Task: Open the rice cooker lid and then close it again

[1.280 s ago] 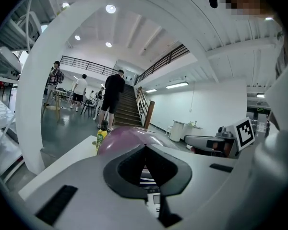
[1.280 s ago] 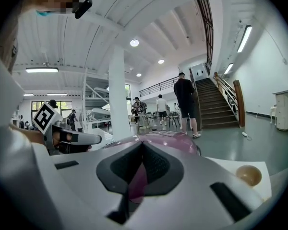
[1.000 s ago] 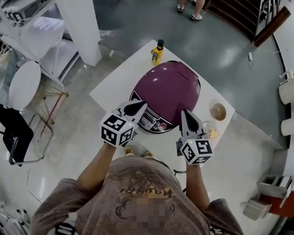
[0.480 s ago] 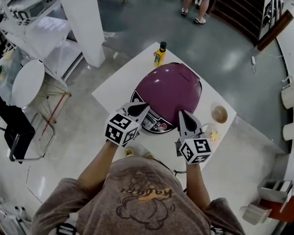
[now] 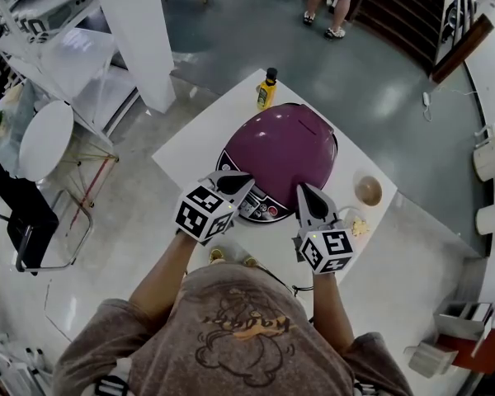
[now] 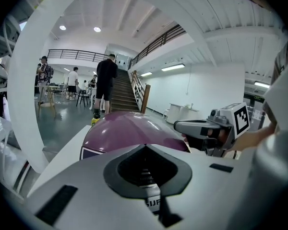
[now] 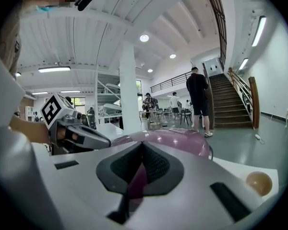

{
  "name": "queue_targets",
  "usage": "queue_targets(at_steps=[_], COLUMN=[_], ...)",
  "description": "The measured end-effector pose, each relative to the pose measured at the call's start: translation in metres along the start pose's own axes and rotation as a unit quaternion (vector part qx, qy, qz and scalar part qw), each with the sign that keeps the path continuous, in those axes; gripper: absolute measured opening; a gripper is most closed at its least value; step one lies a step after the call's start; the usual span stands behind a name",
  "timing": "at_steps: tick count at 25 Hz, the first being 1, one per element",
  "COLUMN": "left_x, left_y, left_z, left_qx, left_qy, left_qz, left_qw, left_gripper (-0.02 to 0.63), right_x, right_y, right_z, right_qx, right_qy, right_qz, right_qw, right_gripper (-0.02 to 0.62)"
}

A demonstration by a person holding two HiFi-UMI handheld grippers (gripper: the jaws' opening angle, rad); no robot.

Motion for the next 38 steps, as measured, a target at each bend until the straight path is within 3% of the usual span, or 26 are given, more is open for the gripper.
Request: queue_targets(at_steps=[4,13,23,32,38], left_x=[-0.002,-0.001,0.0,-0.002,-0.001], left_y=[-0.006,-0.006,-0.006,-0.004,-0.007], left_z=[-0.006,-0.005,-0.003,0.001,-0.007], left_qx=[-0.005,-0.016,-0.029,-0.04,-0.034], left_qy=[0.028,0.033,0.032,0.033,0.048], left_qz=[-0.026,-0.015,-0.005,0.014,-0.007], left_qw=[0.9993,0.9992,0.999,0.9986,0.9982], left_gripper=[0.021,0.021,0.021,0.021,0.02], right_x=[-0.002,-0.006,-0.014,-0.015,-0.015], right_y=[-0.001,-0.003,0.0,0.0,0.0], right_z=[0.001,0.0,-0.007,-0.007,-0.008], right_qx=[0.0,-0.004,-0.004,0.001,-0.001], right_qy=[0.003,0.019,0.065,0.07,0.071], right_qz=[-0.003,-0.001,0.034,0.035,0.033], right_qw=[1.0,1.0,0.997,0.997,0.997], right_gripper=[0.003,0.009,0.004,0.005,0.005])
Point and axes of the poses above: the fingertips, and each gripper's own axes: z backward along the fingers, y to its left, x out of its top, the point moved 3 cm from there along z, backward along the fingers, and after that the axes turned 2 degrees about -y, right-handed, at the moved point
